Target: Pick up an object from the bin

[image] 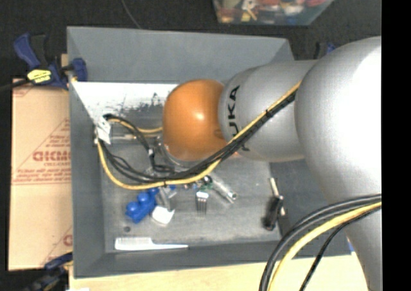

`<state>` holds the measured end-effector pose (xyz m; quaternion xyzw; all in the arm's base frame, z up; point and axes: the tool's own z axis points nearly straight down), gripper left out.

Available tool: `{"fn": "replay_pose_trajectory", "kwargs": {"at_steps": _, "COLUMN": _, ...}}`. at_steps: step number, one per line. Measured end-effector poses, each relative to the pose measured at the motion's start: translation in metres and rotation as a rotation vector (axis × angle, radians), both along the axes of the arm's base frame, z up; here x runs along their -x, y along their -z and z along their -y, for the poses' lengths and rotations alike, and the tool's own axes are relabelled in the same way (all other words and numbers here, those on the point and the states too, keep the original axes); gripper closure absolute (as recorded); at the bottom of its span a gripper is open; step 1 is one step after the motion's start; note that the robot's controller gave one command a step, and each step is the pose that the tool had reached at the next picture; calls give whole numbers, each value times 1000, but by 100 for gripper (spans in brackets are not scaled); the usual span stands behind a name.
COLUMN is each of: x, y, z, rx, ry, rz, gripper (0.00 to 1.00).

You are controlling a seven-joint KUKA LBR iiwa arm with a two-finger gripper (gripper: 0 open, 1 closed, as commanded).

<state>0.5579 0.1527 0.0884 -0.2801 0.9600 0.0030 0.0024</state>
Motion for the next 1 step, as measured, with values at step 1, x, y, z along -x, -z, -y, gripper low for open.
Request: {"fn": "replay_pose_trajectory", "kwargs": {"at_steps": 1, "x": -4, "y": -30, "z": 0, "rx": -3, "ry": 1, "rz": 13, "gripper": 100}}
